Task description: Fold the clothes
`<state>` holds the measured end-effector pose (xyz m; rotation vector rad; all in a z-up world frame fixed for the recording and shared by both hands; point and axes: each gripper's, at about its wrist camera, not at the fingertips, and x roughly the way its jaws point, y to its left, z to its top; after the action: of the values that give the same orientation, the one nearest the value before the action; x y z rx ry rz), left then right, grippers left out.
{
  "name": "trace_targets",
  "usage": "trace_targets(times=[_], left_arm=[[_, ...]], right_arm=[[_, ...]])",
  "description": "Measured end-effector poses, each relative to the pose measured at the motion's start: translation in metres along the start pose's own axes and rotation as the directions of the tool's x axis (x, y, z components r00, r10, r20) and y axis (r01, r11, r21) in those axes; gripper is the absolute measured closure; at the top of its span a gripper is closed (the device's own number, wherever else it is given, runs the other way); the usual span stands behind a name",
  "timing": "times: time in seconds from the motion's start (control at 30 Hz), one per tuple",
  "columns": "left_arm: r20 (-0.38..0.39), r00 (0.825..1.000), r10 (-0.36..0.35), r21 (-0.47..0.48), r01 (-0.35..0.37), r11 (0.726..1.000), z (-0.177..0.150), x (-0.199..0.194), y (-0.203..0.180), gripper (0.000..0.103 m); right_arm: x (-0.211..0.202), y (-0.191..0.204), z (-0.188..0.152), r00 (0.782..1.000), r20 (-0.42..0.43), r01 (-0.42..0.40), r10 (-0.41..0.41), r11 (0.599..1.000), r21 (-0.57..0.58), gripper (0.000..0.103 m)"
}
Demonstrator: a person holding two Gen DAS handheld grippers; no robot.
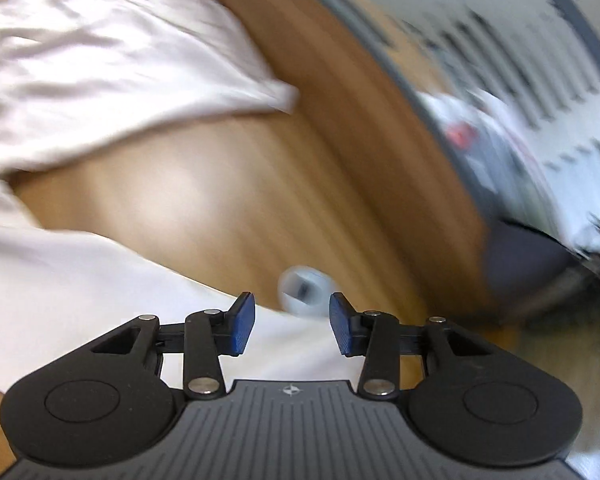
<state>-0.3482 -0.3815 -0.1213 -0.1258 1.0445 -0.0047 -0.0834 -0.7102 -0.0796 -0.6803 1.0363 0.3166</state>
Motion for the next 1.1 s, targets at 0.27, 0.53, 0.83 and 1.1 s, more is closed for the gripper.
trace_targets(times=[0.27,0.53,0.83,1.1], left_arm=[[0.028,0.999,0.04,0.088,-0.043,0.995,-0.023,-0.001,-0.014,0.056],[0.039,0.999,0.007,0.283,-0.018,0.959,-0.016,0.01,-0.037,0.056],[0.031,0.999,0.008,0.454,-0.021,0.891,-0.02,0.018,-0.042,0.056],[-0.004,1.0,-0.001,0.57,0.003,0.822,-0.02,0.028,-0.041,0.069]], right_arm=[[0.007,0.069,0.009,0.962,0.084,-0.236,0.259,0.948,-0.213,0.057],[0.006,0.134,0.018,0.933,0.065,-0.28,0.353,0.829,-0.485,0.057],[0.011,0.167,0.028,0.902,-0.061,-0.371,0.428,0.692,-0.62,0.057],[0.015,0.166,0.026,0.891,-0.109,-0.407,0.44,0.67,-0.621,0.076]])
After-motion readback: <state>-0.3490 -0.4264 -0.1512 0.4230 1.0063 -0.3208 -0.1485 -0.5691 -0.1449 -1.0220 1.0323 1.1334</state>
